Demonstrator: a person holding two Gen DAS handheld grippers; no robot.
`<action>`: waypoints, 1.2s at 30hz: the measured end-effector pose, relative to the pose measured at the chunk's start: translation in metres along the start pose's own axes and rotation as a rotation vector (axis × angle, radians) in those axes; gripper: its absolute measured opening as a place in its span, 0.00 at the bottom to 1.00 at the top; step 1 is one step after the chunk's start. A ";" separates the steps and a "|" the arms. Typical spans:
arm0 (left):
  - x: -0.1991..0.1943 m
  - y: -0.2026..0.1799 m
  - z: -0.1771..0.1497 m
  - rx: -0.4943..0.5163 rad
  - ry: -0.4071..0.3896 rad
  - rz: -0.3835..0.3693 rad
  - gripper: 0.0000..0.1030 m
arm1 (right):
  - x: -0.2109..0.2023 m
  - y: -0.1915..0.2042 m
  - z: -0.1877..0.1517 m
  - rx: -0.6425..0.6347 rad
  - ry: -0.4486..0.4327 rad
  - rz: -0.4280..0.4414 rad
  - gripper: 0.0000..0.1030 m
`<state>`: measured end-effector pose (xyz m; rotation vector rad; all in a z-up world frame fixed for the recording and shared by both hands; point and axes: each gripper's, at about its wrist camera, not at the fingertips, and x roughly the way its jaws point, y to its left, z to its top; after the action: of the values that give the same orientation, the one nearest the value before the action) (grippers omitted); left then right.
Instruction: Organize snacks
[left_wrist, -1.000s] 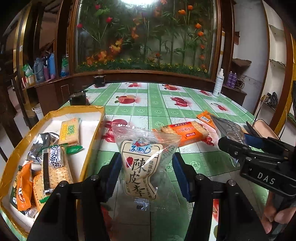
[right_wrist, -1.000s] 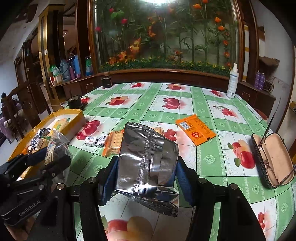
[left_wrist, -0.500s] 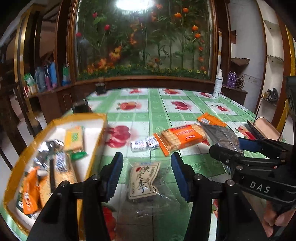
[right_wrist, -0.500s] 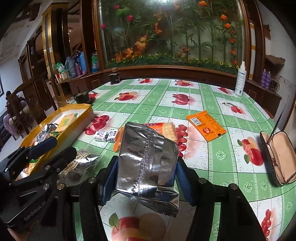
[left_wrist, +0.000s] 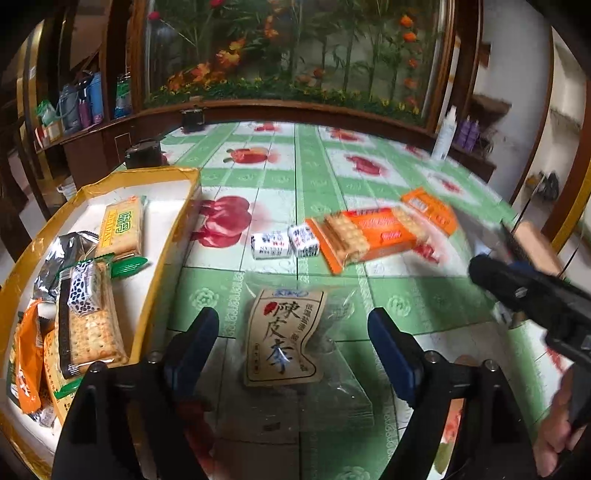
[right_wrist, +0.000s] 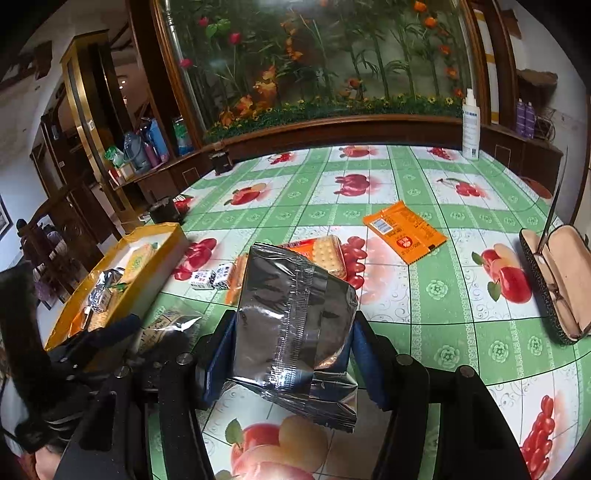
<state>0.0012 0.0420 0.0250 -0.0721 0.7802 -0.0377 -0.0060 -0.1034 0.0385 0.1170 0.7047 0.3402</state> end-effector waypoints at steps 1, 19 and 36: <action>0.003 -0.003 0.000 0.015 0.016 0.024 0.79 | -0.001 0.001 0.000 0.002 -0.001 0.005 0.63; 0.021 -0.028 0.003 0.141 0.084 0.217 0.57 | -0.022 -0.023 0.011 0.142 -0.069 -0.043 0.63; -0.003 -0.041 0.012 0.106 0.032 0.013 0.46 | -0.019 -0.044 0.006 0.227 -0.034 0.006 0.63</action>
<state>0.0074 0.0017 0.0387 0.0347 0.8091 -0.0681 -0.0040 -0.1515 0.0452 0.3393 0.7078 0.2624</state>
